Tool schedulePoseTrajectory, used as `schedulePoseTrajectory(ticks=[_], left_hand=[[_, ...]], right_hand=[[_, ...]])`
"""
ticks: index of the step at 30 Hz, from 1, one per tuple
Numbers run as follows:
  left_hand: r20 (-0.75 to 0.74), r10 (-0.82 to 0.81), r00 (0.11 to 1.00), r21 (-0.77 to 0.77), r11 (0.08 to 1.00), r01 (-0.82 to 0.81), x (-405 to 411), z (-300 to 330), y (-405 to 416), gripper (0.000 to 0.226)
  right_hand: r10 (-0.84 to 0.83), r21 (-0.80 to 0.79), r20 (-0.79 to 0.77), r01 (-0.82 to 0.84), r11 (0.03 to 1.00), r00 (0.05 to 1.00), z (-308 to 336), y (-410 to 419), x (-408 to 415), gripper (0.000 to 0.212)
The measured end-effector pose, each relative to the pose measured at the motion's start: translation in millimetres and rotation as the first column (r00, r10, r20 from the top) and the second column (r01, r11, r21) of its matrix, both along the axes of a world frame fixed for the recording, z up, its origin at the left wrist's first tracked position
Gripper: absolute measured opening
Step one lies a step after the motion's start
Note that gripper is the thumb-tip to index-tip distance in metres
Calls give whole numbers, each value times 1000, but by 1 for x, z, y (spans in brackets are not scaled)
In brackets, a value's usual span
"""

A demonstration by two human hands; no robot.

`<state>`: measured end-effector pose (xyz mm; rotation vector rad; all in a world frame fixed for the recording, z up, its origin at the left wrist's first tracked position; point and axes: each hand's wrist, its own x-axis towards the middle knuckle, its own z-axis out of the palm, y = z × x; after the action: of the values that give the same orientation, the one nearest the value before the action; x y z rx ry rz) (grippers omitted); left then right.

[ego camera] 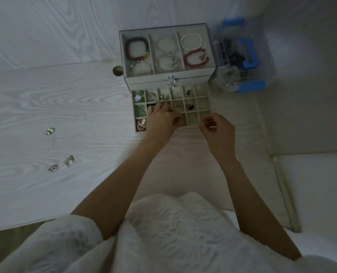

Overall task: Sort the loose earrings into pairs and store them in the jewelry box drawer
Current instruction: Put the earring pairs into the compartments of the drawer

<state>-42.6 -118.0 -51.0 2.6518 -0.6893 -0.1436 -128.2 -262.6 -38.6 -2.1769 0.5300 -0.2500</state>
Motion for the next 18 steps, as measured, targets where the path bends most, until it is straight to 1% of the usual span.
schedulePoseTrajectory(ticks=[5,9,11,13,15,18], left_hand=[[28,-26,999,52,998,24,1,3,0,21],[4,-31,1000,18,999,31,2,5,2,21],[52,-51,997,0,999,51,0,4,7,14],[100,-87,991,-22,996,90,-4,2,13,9],[115,-114,987,-35,992,119,-8,0,18,6],[121,-114,986,-58,991,121,-10,-1,19,4]], right_hand=[[39,-38,-18,-39,998,999,-4,-5,19,7],[71,-75,-54,-75,994,996,-3,-5,28,8],[101,-115,-96,-112,987,990,-4,-5,32,7],[123,-174,-170,-153,973,978,-7,-4,36,8],[126,-225,-239,-181,957,963,-10,-2,41,10],[115,-247,-266,-183,951,957,-10,2,46,19]])
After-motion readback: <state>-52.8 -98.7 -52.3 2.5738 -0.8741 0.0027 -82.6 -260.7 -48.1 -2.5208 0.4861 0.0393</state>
